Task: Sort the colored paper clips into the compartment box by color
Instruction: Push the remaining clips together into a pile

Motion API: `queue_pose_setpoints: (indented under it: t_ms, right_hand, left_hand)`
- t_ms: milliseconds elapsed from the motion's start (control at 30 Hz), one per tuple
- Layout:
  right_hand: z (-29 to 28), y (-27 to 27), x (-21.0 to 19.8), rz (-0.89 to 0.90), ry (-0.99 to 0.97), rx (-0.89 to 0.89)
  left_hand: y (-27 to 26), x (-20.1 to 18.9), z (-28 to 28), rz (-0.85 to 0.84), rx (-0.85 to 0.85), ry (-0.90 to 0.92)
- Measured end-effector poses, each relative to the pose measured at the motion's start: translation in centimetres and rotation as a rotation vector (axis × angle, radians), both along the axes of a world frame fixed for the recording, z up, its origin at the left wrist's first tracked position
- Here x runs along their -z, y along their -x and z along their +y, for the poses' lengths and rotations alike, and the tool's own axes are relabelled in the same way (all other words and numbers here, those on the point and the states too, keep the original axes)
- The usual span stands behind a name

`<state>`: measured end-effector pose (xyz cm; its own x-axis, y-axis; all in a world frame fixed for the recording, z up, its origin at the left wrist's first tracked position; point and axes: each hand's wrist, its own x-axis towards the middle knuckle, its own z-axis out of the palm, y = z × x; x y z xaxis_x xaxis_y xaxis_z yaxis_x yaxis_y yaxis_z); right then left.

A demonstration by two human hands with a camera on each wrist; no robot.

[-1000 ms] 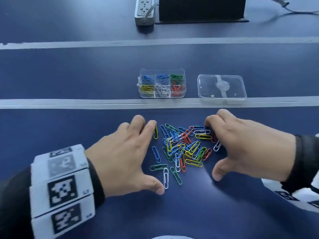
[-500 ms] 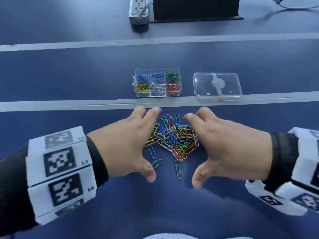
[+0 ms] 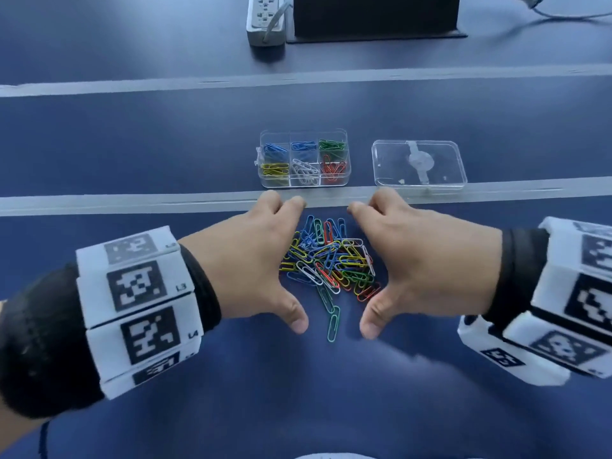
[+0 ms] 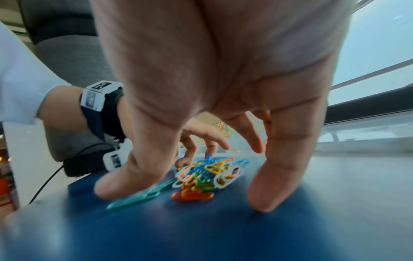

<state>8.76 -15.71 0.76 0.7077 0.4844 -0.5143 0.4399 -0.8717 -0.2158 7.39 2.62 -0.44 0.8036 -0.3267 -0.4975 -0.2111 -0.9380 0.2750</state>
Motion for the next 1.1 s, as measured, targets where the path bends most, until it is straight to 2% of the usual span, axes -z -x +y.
queue_pose_setpoints:
  t_ms: [133,300,433,633,767,833,933,1100]
  right_hand:
    - [1.4,1.2,0.8,-0.041,0.027,-0.057]
    - [2.3,-0.4,0.9,-0.055,-0.043,0.042]
    - [2.4,-1.0,1.1,-0.060,-0.096,0.066]
    - [3.1,-1.8,1.2,-0.118,-0.157,0.095]
    - [3.4,-2.2,0.9,-0.136,-0.161,0.157]
    - [3.5,-2.6,0.7,-0.118,-0.175,0.190]
    - [3.4,-3.3,0.0,-0.080,-0.174,0.210]
    - [3.1,-4.0,-2.7,-0.065,-0.209,0.187]
  left_hand:
    - [0.4,0.2,-1.4,-0.028,0.054,-0.090]
    - [-0.4,0.2,-1.8,-0.043,-0.045,0.015]
    - [-0.5,0.6,-2.4,-0.091,-0.058,0.093]
    - [-1.5,1.4,-2.6,-0.190,-0.065,0.104]
    - [-1.8,1.2,-2.7,-0.197,-0.139,0.149]
    - [-2.0,1.2,-2.6,-0.155,-0.194,0.218]
    - [-2.3,1.3,-2.1,-0.002,-0.333,0.374]
    - [-2.6,0.4,-1.8,0.401,-0.630,0.922]
